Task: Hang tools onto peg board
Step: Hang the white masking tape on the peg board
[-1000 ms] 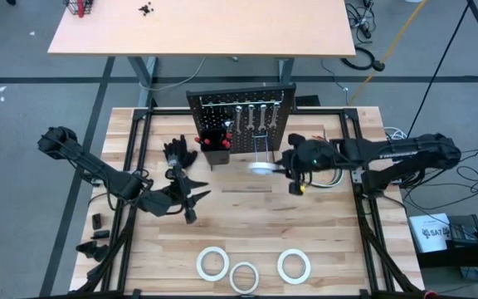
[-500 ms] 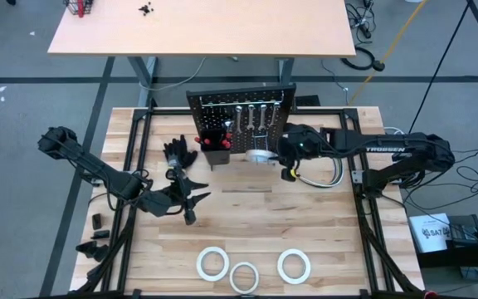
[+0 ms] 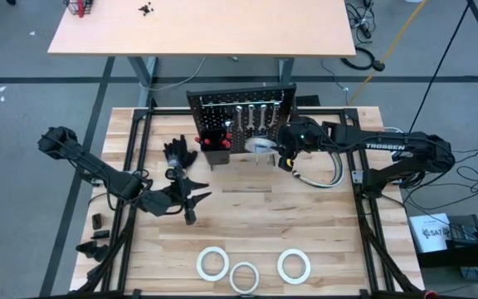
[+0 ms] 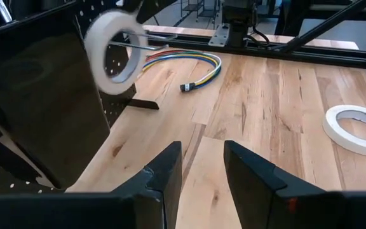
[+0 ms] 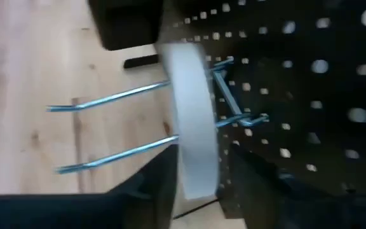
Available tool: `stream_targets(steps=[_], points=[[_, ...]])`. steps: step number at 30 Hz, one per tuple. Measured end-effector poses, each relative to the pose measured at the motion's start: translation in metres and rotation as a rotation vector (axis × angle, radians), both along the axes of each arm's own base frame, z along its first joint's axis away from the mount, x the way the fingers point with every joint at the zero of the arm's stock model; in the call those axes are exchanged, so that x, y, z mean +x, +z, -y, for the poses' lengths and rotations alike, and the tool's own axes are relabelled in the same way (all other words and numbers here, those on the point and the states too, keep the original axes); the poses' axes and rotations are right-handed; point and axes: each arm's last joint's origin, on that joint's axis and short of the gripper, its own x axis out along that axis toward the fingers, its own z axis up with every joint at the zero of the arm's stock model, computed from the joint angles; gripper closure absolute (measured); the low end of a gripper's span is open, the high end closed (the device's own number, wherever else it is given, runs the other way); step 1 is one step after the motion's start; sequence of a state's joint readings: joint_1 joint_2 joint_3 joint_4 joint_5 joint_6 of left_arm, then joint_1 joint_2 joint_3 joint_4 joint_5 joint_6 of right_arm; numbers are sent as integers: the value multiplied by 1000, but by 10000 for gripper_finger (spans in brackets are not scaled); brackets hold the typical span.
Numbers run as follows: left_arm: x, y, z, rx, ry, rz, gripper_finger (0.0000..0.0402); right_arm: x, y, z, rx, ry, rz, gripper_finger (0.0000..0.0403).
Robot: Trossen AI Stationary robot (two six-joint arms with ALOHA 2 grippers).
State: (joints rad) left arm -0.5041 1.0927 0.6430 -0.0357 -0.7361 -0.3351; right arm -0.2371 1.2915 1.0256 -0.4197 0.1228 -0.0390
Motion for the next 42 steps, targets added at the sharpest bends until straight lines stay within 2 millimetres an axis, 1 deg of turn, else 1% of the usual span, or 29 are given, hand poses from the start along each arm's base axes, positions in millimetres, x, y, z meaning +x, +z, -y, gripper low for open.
stream_targets(steps=[3, 6, 9, 12, 16, 19, 22, 26, 27, 30, 32, 36, 42], points=[[0, 0, 0, 0, 0, 0, 281, -1, 0, 2, -28, -62, -6, 232], [0, 0, 0, 0, 0, 0, 281, -2, 0, 3, -39, -113, -9, 209], [0, 0, 0, 0, 0, 1, 281, -2, 0, 3, -20, -136, 1, 204], [0, 0, 0, -4, -6, 0, 281, -1, 1, -1, 3, -137, 16, 209], [0, 0, 1, -11, -20, -4, 281, 3, 3, -12, 5, -97, 51, 228], [0, 0, 1, -12, -22, -4, 281, 8, 7, -22, 11, -74, 103, 257], [0, 0, 1, -12, -22, -4, 281, 11, 10, -31, 4, -52, 141, 300], [0, 0, 1, -11, -22, -5, 281, 18, 11, -43, -11, 2, 179, 379], [0, 0, 1, -11, -22, -5, 281, 21, 10, -46, -19, 19, 182, 391], [0, 0, 1, -11, -22, -5, 281, 32, 0, -50, -21, 35, 174, 397], [0, 0, 1, -8, -23, -6, 281, 38, -9, -49, -17, 25, 147, 401], [0, 0, 1, -7, -23, -9, 281, 46, -22, -46, -48, -73, 110, 402], [0, -1, 1, -8, -22, -10, 281, 49, -26, -45, -66, -126, 109, 402]])
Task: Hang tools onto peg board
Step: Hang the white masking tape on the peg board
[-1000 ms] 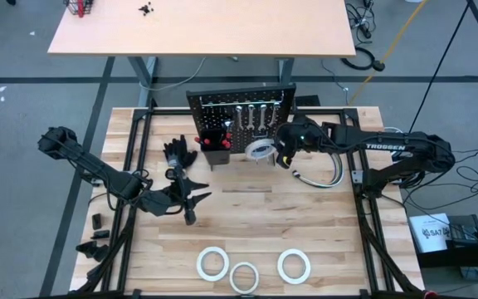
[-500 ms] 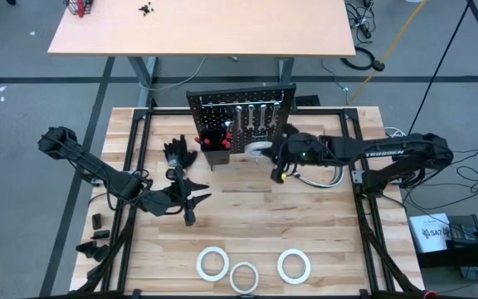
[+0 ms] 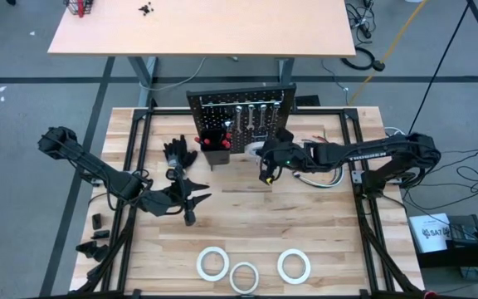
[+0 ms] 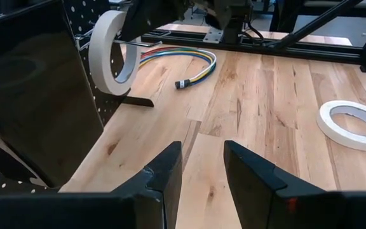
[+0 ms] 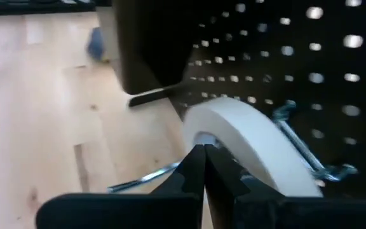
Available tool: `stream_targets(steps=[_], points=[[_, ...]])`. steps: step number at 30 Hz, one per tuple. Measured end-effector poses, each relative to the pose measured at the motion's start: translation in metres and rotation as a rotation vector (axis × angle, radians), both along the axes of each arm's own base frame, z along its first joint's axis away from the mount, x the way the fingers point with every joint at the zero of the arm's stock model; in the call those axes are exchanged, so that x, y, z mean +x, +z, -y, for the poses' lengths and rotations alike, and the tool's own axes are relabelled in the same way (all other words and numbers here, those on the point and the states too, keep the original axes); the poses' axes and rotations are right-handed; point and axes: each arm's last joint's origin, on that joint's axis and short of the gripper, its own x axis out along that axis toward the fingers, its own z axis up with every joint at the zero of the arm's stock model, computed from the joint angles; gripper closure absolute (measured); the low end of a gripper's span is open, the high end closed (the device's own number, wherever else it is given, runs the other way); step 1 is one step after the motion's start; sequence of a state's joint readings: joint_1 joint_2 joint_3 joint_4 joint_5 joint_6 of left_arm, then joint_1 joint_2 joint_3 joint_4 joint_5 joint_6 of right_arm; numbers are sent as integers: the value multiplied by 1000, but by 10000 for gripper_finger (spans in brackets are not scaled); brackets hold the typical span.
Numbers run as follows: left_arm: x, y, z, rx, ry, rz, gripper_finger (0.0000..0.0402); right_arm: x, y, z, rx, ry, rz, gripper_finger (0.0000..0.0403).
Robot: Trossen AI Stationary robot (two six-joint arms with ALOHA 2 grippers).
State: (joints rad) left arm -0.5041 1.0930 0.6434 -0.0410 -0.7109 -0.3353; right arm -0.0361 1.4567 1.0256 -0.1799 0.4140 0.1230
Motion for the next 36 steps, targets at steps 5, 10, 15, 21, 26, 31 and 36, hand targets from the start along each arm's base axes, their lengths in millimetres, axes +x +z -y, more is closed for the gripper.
stream_targets(steps=[5, 10, 15, 21, 26, 31, 36], points=[[0, 0, 0, -1, 0, 1, 281, -1, 1, 4, -63, -91, -3, 402], [0, 0, 0, -1, 0, 2, 281, -1, 1, 12, -84, -162, 15, 403], [0, 0, 0, -1, 0, 2, 281, -1, 2, 14, -82, -171, 25, 403], [0, 0, 0, -1, 0, 1, 281, 0, 3, 6, -63, -111, 27, 403], [0, -1, 0, 0, -8, -9, 281, -3, 9, -9, -36, -37, 51, 403], [0, -3, 4, -62, -145, -56, 281, -7, 20, -32, 24, 60, 118, 403], [2, -16, 19, -210, -458, -197, 281, -7, 30, -64, 170, 292, 211, 403]])
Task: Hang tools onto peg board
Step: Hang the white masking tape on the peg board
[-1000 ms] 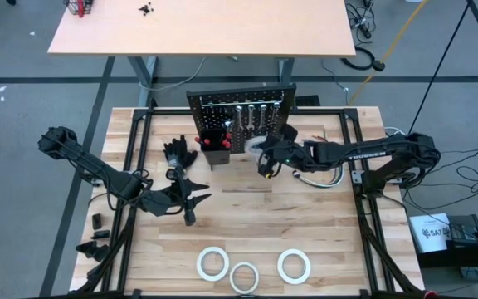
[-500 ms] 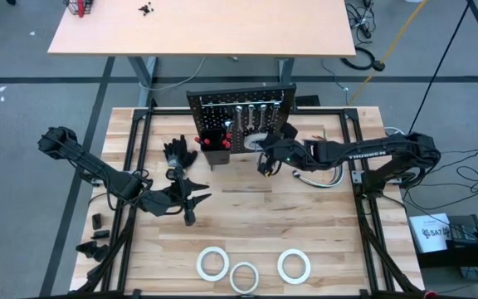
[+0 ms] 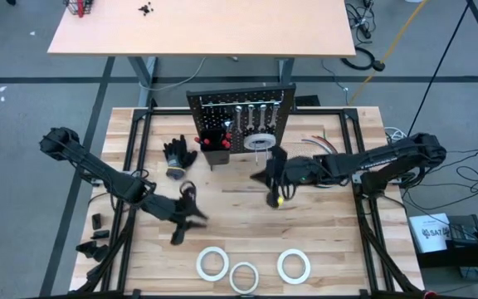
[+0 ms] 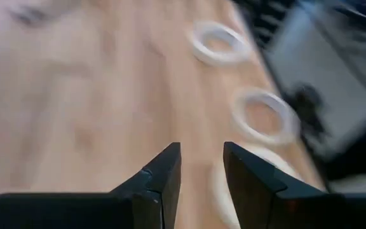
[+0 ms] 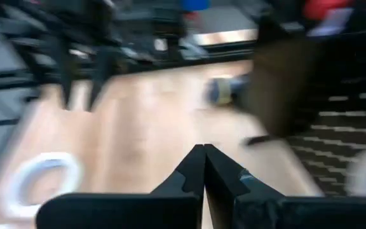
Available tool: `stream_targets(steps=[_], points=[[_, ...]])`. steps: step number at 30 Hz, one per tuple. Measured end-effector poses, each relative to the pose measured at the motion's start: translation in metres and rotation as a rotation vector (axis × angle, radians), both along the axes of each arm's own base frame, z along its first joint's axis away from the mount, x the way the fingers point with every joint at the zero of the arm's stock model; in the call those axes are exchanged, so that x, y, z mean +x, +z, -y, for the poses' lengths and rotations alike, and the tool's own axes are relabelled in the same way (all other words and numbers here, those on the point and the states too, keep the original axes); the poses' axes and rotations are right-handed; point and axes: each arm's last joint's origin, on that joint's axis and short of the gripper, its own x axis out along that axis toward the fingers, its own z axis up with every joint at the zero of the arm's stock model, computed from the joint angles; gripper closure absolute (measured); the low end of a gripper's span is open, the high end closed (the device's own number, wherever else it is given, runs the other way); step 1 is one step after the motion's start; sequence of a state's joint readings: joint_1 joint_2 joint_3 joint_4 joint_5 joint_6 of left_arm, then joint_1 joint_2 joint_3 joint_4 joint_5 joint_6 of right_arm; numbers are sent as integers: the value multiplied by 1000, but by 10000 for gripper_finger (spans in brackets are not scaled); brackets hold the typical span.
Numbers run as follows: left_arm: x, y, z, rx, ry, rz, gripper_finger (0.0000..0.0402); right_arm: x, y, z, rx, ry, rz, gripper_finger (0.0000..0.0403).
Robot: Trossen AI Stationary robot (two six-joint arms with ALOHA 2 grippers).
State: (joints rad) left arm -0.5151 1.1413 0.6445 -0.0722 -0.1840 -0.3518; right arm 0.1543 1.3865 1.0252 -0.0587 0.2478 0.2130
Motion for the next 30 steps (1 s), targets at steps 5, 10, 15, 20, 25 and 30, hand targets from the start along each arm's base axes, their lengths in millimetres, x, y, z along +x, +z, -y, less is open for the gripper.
stream_targets(steps=[5, 10, 15, 20, 25, 30], points=[[4, -23, 21, -37, -127, -124, 281, -5, -1, -36, 98, 122, 4, 403], [10, -42, 46, -12, -186, -135, 281, -16, -1, -70, 124, 221, -2, 403], [21, -54, 64, 123, -201, -125, 281, -23, -2, -86, 147, 259, -14, 403], [36, -63, 76, 204, -203, -123, 281, -29, -3, -96, 165, 281, -39, 403], [46, -74, 83, 237, -209, -150, 281, -34, -6, -103, 159, 304, -72, 403], [54, -76, 83, 208, -171, -165, 281, -37, -9, -106, 148, 314, -103, 403]])
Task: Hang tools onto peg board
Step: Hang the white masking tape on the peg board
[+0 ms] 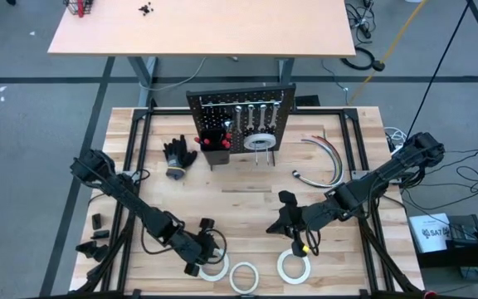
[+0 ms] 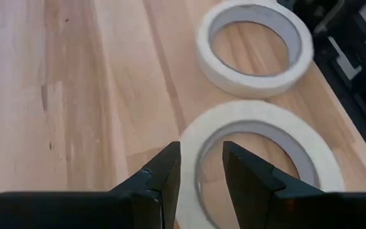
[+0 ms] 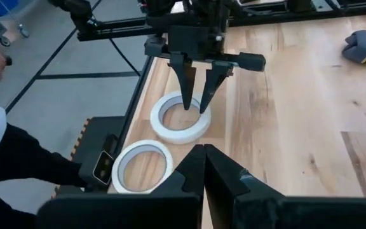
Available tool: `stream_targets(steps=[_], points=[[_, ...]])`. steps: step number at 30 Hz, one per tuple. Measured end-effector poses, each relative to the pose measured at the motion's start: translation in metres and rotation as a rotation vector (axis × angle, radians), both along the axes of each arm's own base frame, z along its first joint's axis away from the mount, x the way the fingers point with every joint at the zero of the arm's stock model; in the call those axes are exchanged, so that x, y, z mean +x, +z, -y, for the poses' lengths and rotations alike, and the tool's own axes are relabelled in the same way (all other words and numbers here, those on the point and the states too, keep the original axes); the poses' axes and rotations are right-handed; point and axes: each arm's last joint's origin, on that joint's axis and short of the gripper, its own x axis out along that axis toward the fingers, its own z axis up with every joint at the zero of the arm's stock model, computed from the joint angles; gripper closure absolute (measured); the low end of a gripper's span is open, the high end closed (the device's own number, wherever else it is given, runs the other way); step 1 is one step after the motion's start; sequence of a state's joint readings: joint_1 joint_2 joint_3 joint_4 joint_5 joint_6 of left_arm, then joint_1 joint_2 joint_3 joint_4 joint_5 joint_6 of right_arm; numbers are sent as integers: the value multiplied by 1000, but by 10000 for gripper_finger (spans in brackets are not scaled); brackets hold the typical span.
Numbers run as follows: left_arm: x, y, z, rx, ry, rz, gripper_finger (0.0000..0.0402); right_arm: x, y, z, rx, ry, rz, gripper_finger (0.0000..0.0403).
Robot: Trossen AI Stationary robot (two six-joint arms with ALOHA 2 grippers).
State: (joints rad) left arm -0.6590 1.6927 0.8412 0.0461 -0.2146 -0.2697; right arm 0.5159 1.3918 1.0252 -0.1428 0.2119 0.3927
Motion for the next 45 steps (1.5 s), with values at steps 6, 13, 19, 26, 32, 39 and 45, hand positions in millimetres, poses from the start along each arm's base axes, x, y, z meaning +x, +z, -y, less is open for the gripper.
stream_targets(steps=[6, 13, 19, 26, 32, 39, 45], points=[[6, 3, -4, -44, 41, 22, 281, -1, -1, -1, -12, 6, -5, 403], [7, 4, -4, -58, 49, 31, 281, 0, 0, 1, -47, -58, 13, 403], [5, 2, -3, -73, 9, -8, 281, 0, 0, 1, -46, -60, 15, 403], [8, 1, -9, -12, -20, 5, 281, 0, 0, 2, -6, -87, 7, 403], [7, -1, -11, 7, -18, -25, 281, 0, 0, 2, -1, -92, 6, 403], [8, -3, -15, -14, -41, -70, 246, 0, 0, 3, -36, -140, 22, 403], [7, -5, -18, -33, -75, -103, 210, 0, 0, 4, -61, -142, 26, 403]])
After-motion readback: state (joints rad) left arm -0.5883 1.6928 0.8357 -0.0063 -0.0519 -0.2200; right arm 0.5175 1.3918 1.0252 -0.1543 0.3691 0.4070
